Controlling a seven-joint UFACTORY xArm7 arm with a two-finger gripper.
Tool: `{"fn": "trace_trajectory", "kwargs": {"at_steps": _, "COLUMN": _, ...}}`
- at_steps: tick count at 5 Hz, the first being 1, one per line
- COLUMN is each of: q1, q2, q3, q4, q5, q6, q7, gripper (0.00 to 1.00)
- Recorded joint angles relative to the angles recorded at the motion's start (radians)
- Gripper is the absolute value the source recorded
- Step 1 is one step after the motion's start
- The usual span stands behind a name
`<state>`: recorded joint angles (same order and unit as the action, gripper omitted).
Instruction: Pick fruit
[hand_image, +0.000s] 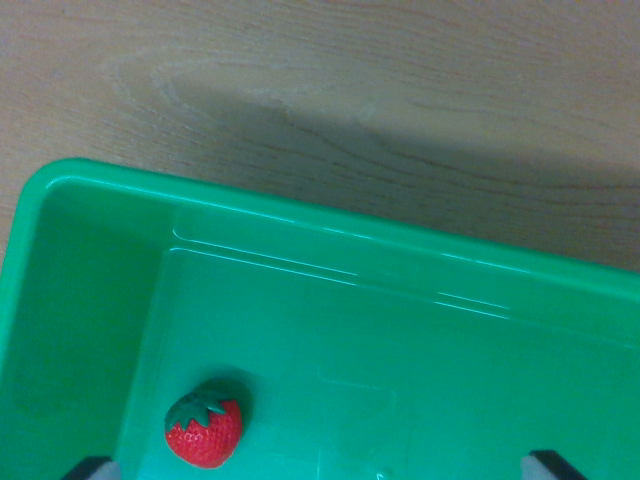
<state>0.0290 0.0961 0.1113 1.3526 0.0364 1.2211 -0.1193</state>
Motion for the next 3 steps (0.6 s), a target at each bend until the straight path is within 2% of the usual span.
{"fn": "trace_trajectory", "kwargs": {"at_steps": 1, "q1": 0.0037, "q2": 0.013, "q3": 0.006, "q4": -0.031, "q5": -0.0002, "q6": -0.043, "q7": -0.01, "gripper": 0.0}}
{"fn": "trace_trajectory", "kwargs": {"at_steps": 2, "q1": 0.0037, "q2": 0.013, "q3": 0.006, "q4": -0.031, "q5": -0.0002, "q6": -0.043, "q7": -0.01, "gripper": 0.0}}
{"fn": "trace_trajectory", "kwargs": {"at_steps": 3, "q1": 0.0076, "q2": 0.028, "q3": 0.012, "q4": -0.064, "q5": -0.0004, "q6": -0.09, "q7": -0.021, "gripper": 0.0}}
